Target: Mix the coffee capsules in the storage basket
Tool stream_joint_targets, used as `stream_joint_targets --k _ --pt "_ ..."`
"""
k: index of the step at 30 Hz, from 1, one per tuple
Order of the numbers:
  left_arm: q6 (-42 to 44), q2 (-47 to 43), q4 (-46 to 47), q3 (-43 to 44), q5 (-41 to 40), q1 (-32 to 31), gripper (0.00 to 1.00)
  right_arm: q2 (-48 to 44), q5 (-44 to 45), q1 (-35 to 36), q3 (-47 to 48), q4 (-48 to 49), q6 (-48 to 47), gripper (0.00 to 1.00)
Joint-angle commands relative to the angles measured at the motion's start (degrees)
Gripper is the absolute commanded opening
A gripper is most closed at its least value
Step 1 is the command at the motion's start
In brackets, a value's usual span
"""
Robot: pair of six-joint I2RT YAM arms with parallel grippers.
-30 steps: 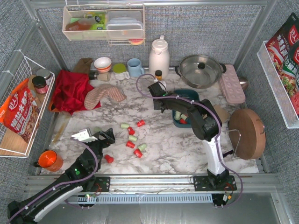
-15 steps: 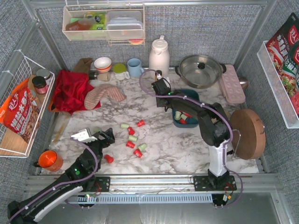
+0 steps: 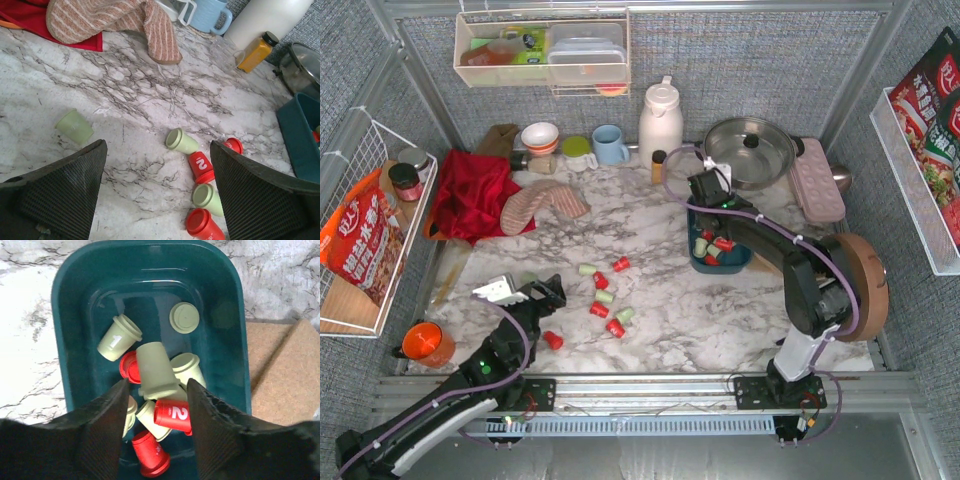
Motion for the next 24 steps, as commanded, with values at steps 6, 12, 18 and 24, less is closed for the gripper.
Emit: stream_joint_targets --k 6,12,18,24 --pt "-2.4 4.2 1.1 1.8 2.6 0.0 0.93 -0.3 -6.6 -3.1 -0.2 -1.4 -0.4 0.67" --pt "-5.2 14.2 -0.9 6.1 3.9 0.0 0.93 -6.7 -9.0 -2.9 -2.7 -2.1 -2.7 0.67" --pt "-6.3 33.8 1.3 13.3 9.2 0.3 0.91 -16.0 -9.1 -2.1 -9.5 0.2 -4.7 0.67" --pt "-8.5 52.3 -2.3 24.0 13.5 3.3 0.91 -22.7 -10.4 -2.0 -16.8 3.2 -4.5 0.66"
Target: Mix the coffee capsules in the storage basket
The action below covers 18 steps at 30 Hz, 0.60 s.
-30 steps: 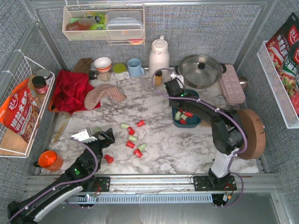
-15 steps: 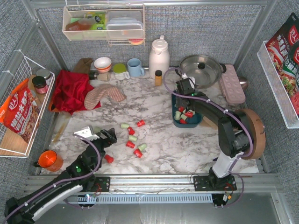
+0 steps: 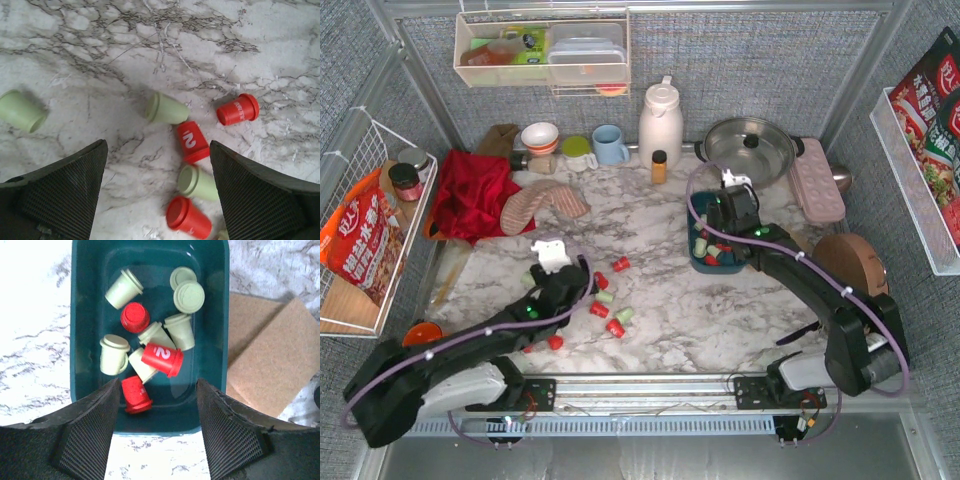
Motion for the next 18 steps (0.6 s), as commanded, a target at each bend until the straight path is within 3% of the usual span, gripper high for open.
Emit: stream_joint_targets --k 1,6,10,18 --pt "-1.3 9.7 -0.9 6.1 5.6 2.6 0.91 -3.2 -1.8 0.0 -3.9 3.6 -0.1 0.66" --pt "0.8 19.8 -3.2 15.1 11.1 6.5 0.91 -4.9 -3.2 0.1 -5.8 5.1 0.1 0.66" --pt "1.2 26.8 -8.3 21.0 11.1 7.8 0.91 -6.5 -4.6 0.1 -6.7 6.0 0.4 0.66" --pt "2.2 34.6 -13.5 24.6 12.9 10.3 0.9 -8.6 -6.8 0.2 -7.1 5.7 0.7 0.66"
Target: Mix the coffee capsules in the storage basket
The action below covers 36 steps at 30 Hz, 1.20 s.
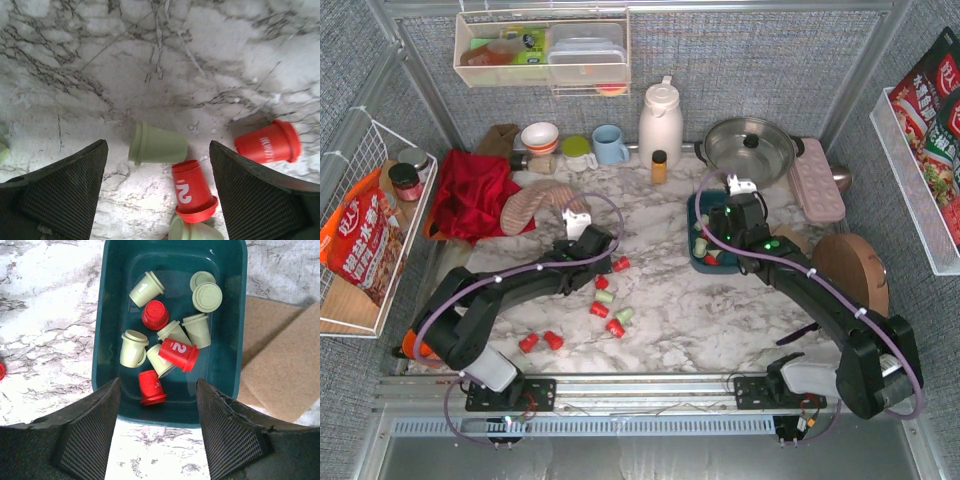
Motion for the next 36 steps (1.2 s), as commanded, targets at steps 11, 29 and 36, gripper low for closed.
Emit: stream_joint_targets --k 11,29,36 --pt "3.0 5.6 -1.5 0.1 4.3 1.7 0.6 -1.5 -2.5 0.1 -0.1 1.4 0.6 0.66" --pt "21.1 -13.8 29.0 -8.0 25.7 0.6 0.46 -1.0 -21.7 0.2 3.8 0.3 0.7 0.65" --pt "37.8 -14.6 51.3 -15.6 37.5 -5.7 0.46 -0.8 -37.8 3.0 6.0 1.9 2.8 0.6"
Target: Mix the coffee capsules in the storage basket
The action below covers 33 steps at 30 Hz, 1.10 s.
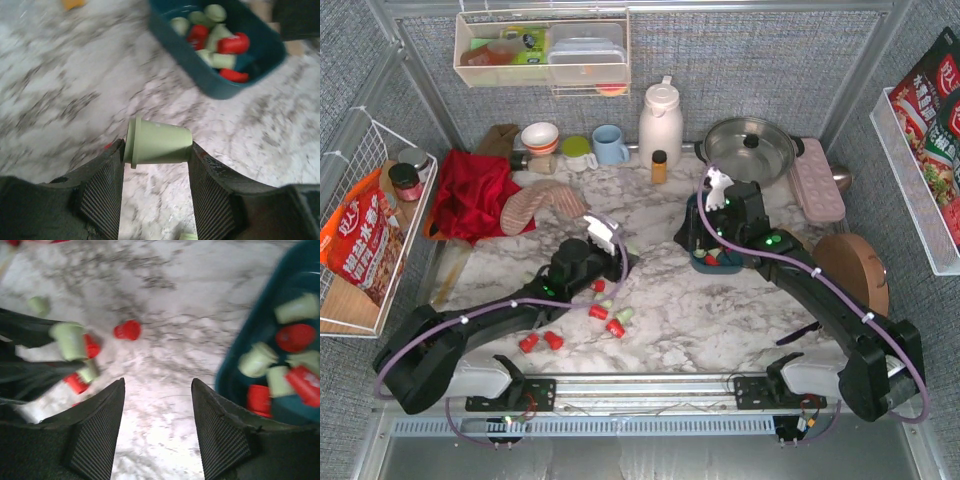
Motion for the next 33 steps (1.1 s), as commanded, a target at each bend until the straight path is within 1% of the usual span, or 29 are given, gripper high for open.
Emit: stream_joint_targets --k 1,3,5,11,18,21,24,30,32,33 --pt "15.1 1.8 18.4 -2.1 9.2 -4.4 0.46 0.4 -13.0 2.4 1.0 2.0 1.5 0.58" --pt "20.2 3.8 20.6 -2.0 9.6 -7.2 0.47 0.5 -14.3 4.1 1.1 1.9 1.5 0.57" --pt "22.1 5.7 22.1 -1.1 9.6 -8.8 0.47 0.5 -14.7 5.6 1.1 1.1 0.9 0.57" --pt "22.7 9.3 25.3 1.0 8.7 -10.6 0.48 -0.5 -14.4 7.3 -0.7 -0.9 -0.3 0.57" --pt "21.1 10.9 30.7 0.9 9.2 -11.2 0.48 -1.4 -11.4 8.0 -2.1 -2.5 -1.6 0.56" --pt "20.6 11.0 31.9 0.9 9.8 -11.7 0.48 -0.8 -11.3 8.1 -2.0 -2.5 -1.4 0.54" --pt "20.3 10.6 32.7 0.8 9.8 -12.1 0.48 -0.4 -11.2 8.3 -2.1 -1.9 -0.8 0.44" --pt "19.5 9.7 34.8 -0.5 8.7 -12.3 0.48 -0.4 -9.3 8.4 -2.0 -2.3 -0.3 0.28" --pt "19.1 9.6 34.7 -0.7 6.6 -12.3 0.5 -0.8 -8.2 8.4 -2.1 -2.3 0.0 0.25" --pt "18.8 9.6 34.3 -0.7 5.2 -12.3 0.53 -1.1 -7.4 8.4 -2.2 -2.0 0.2 0.24"
